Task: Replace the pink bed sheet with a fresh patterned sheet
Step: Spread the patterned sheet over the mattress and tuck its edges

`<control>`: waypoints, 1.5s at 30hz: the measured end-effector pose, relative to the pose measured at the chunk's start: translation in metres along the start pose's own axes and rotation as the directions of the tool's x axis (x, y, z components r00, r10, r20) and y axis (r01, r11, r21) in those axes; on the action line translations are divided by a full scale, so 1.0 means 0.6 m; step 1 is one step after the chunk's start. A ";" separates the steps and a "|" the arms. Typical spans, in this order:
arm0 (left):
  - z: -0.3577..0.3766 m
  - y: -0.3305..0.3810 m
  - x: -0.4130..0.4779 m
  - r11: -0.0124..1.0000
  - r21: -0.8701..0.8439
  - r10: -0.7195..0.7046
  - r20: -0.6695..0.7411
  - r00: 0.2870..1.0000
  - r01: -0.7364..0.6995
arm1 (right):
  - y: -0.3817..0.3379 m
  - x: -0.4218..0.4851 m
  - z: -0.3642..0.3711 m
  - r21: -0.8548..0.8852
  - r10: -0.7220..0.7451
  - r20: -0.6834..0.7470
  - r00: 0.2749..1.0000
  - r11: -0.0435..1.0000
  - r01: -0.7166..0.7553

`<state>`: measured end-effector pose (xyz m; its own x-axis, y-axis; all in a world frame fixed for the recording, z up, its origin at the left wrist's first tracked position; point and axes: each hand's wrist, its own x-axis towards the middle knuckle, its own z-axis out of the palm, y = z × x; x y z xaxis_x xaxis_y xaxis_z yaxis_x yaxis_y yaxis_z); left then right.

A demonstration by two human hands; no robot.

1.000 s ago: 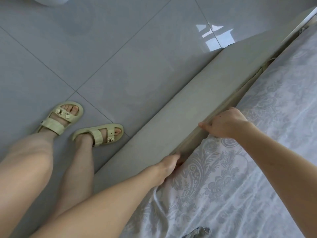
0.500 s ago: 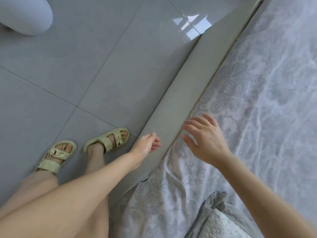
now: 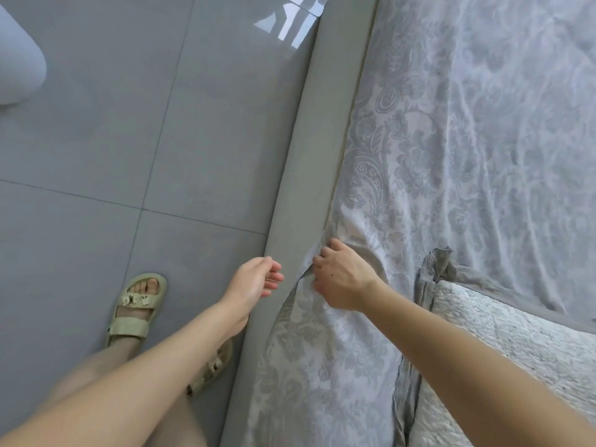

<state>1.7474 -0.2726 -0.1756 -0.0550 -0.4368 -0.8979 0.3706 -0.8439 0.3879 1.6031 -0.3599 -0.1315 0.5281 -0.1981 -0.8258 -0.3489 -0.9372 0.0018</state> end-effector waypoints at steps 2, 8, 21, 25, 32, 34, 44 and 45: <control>-0.007 -0.017 -0.013 1.000 0.015 -0.017 -0.010 1.000 0.017 | -0.004 0.004 0.004 0.050 0.017 -0.001 1.000 0.999 -0.017; -0.011 -0.023 -0.022 0.997 -0.045 0.058 -0.043 0.997 -0.060 | -0.021 0.018 -0.002 -0.080 0.159 0.135 0.978 0.986 -0.150; 0.005 -0.016 -0.019 0.992 -0.028 0.117 -0.076 0.990 -0.119 | -0.052 0.030 0.021 -0.187 0.198 0.369 0.908 0.973 -0.136; -0.004 -0.004 -0.008 0.993 -0.017 0.115 -0.059 0.992 -0.116 | -0.069 0.044 0.032 -0.191 0.241 0.434 0.868 0.966 -0.173; 0.000 0.020 -0.029 0.995 0.039 0.089 -0.063 0.994 -0.087 | -0.085 -0.062 0.083 0.520 0.310 -0.288 0.906 0.845 -0.124; 0.022 0.035 -0.049 0.993 0.068 0.101 -0.042 0.994 -0.098 | -0.105 -0.134 0.102 0.689 0.535 -0.335 0.776 0.701 -0.185; 0.239 0.059 -0.186 0.736 0.546 0.202 0.386 0.900 -0.400 | -0.259 -0.505 0.237 0.615 0.917 0.381 -0.117 -0.346 -0.708; 0.275 0.053 -0.197 0.634 0.613 0.208 0.451 0.868 -0.471 | -0.280 -0.538 0.255 0.560 0.879 0.447 -0.163 -0.418 -0.715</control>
<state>1.6128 -0.2994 -0.0227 -0.3890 -0.6954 -0.6043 -0.3080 -0.5200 0.7967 1.3731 -0.0945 0.0482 -0.7392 -0.6634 -0.1161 -0.6659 0.6940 0.2738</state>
